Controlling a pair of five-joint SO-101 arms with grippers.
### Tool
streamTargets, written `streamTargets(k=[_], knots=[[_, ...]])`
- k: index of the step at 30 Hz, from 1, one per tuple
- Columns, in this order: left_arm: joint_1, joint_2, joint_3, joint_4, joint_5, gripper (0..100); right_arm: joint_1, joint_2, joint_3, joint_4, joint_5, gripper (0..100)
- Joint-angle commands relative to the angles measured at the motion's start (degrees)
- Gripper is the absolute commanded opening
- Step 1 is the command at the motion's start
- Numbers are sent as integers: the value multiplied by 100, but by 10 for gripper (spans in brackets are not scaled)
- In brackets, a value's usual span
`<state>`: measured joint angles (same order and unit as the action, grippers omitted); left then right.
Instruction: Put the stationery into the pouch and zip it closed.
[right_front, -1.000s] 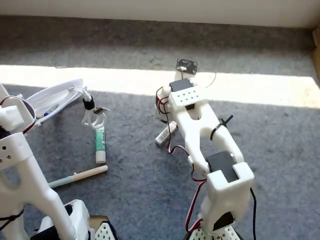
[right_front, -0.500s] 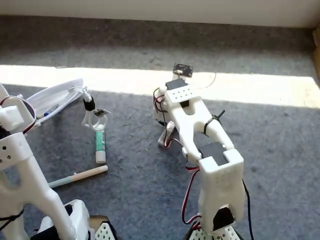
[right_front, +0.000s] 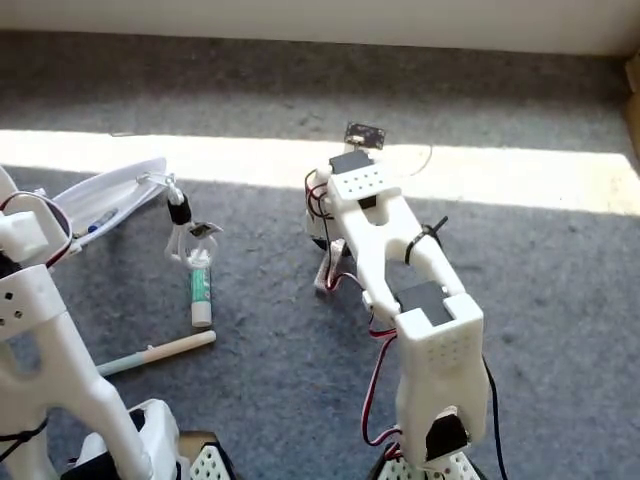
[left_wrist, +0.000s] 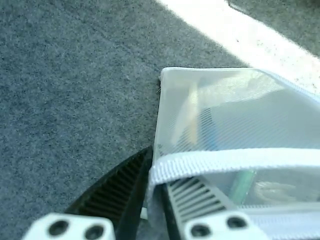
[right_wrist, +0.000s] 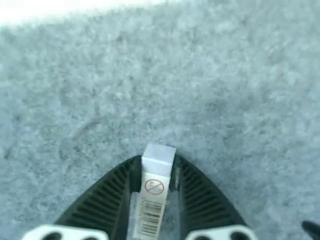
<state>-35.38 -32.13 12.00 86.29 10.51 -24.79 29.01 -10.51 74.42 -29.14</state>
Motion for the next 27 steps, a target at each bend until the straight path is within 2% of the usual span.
streamTargets(k=[1, 9, 12, 23, 27], knots=[[48, -119, -4, -97, 53, 10, -22, -75, -365, 154, 0, 12], [48, -119, -13, -97, 53, 10, -31, -725, -505, 259, 18, 12], [75, -119, -40, -97, 53, 10, -31, -1051, -488, 277, 369, 12], [848, -127, -48, -53, -141, 10, -101, -1675, -163, 251, 501, 12], [1130, -127, -48, -44, -141, 10, -171, -2246, 242, 119, 826, 12]])
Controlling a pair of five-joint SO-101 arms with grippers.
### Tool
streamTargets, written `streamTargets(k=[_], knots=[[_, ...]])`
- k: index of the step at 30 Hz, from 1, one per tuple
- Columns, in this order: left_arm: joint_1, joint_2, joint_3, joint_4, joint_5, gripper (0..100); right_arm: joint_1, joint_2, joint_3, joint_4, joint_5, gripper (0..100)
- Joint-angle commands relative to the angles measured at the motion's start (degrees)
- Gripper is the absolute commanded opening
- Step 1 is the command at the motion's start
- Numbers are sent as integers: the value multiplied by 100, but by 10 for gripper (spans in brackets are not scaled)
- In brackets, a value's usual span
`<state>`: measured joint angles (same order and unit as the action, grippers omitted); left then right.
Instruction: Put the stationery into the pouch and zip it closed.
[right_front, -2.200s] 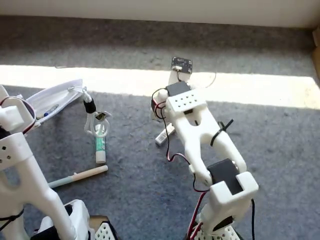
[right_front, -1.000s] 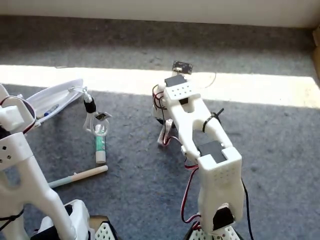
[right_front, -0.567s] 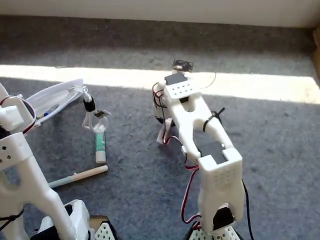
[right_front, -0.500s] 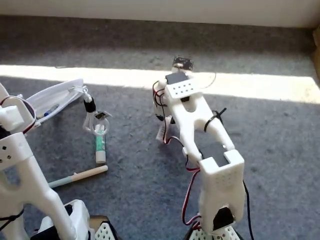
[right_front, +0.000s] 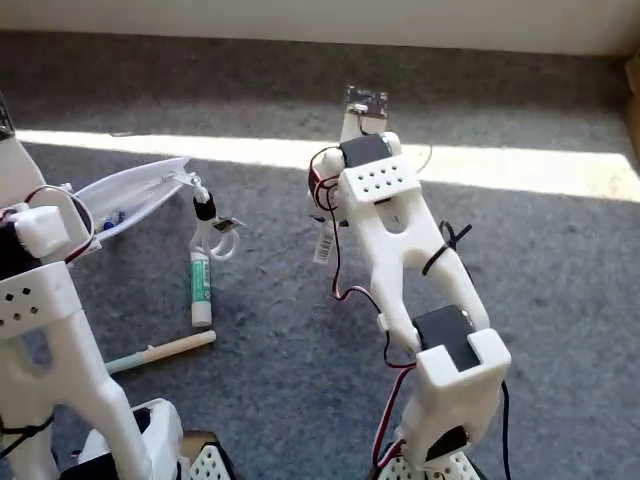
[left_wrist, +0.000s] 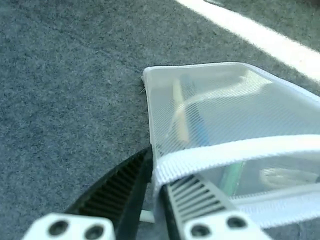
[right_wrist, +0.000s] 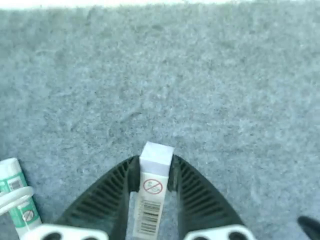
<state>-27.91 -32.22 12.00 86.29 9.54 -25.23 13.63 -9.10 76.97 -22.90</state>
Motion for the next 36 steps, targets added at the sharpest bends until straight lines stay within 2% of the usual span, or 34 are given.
streamTargets(k=[1, 7, 13, 30, 36], knots=[[453, -119, -48, -44, -44, 10, -145, -866, 268, -233, 229, 12], [760, -119, -48, -44, -44, 11, -356, -1886, 1332, -963, 615, 12], [796, -119, -57, -70, -44, 11, -884, -2835, 2211, -1332, 1160, 12], [778, -119, -57, -62, -53, 11, -1560, -4989, 3046, -1560, 1204, 12], [769, -119, -57, -53, -53, 11, -1815, -5587, 3055, -2132, 1204, 12]])
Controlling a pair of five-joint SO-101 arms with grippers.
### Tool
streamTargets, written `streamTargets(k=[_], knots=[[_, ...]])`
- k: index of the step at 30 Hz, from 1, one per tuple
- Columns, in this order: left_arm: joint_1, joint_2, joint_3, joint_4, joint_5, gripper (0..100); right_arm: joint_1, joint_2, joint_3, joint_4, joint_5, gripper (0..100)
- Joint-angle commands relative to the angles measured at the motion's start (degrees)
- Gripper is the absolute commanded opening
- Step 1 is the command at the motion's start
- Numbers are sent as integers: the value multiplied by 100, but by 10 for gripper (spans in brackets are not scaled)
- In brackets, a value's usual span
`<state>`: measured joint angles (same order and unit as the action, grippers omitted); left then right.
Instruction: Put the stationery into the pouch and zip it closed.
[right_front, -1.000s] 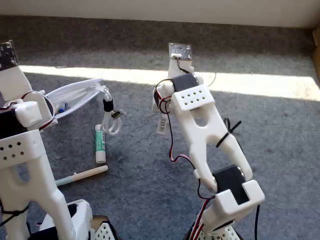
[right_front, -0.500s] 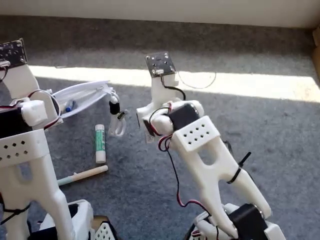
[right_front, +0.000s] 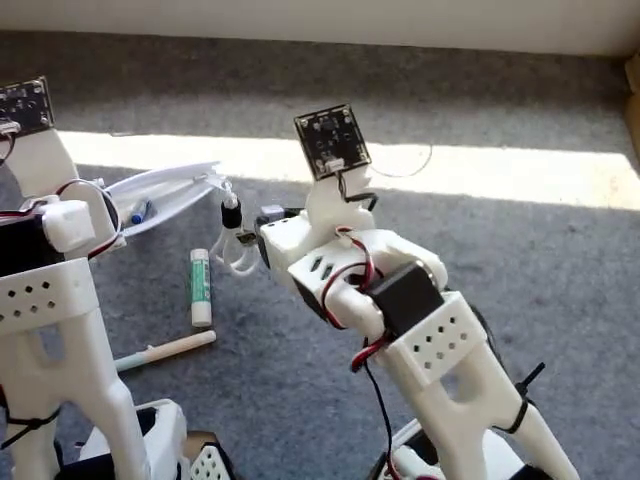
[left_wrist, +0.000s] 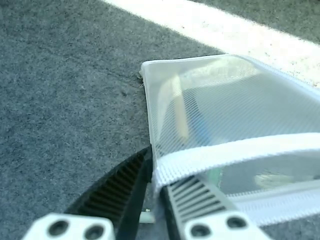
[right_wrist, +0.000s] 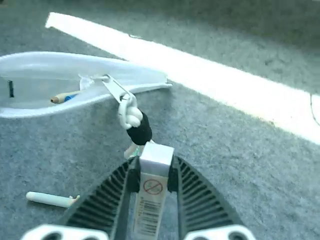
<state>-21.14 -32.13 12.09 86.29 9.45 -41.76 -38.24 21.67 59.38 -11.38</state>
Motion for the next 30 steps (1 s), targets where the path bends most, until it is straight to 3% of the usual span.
streamTargets(k=[1, 19, 26, 30], knots=[[92, -127, -57, -53, -44, 11, -215, -462, -22, -453, 53, 12], [92, -127, -40, -70, -44, 11, -963, -558, -22, -2387, 70, 12], [92, -127, -22, -70, -44, 11, -1156, -549, -13, -3442, 1363, 12], [92, -127, -13, -62, -44, 11, -1156, -558, 215, -3996, 1477, 12]])
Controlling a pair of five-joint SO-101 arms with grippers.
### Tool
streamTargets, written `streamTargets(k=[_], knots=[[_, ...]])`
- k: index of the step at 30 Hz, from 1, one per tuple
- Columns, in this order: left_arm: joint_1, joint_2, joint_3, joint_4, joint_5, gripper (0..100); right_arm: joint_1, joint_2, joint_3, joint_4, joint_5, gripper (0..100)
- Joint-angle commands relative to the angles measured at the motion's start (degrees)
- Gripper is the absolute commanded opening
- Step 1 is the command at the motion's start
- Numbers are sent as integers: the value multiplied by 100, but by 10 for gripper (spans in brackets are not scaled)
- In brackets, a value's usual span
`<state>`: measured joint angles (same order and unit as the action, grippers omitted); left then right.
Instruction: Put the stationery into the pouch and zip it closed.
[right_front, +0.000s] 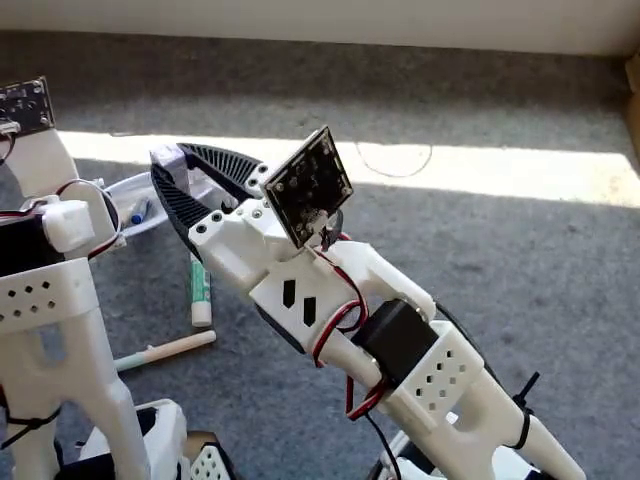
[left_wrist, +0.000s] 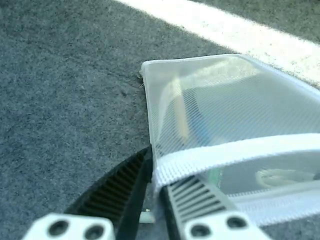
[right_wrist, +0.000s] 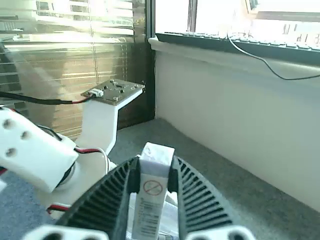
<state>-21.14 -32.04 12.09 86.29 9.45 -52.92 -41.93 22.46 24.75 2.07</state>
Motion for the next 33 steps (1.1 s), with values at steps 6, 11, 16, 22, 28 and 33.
streamTargets(k=[6, 11, 16, 22, 28, 33], knots=[[92, -127, -4, -44, -44, 11, -40, -180, 1235, -2097, 167, 12], [92, -127, -4, -44, -44, 11, -40, -154, 1771, -2993, 167, 12], [92, -127, -4, -44, -44, 11, -31, 488, 1798, -3046, 167, 12], [92, -127, -4, -44, -44, 11, -13, 1288, 1798, -3626, 167, 12], [92, -127, -4, -44, -44, 11, -4, 1543, 1798, -3758, 167, 12], [92, -119, -4, -44, -44, 11, -4, 1508, 1798, -3741, 167, 15]])
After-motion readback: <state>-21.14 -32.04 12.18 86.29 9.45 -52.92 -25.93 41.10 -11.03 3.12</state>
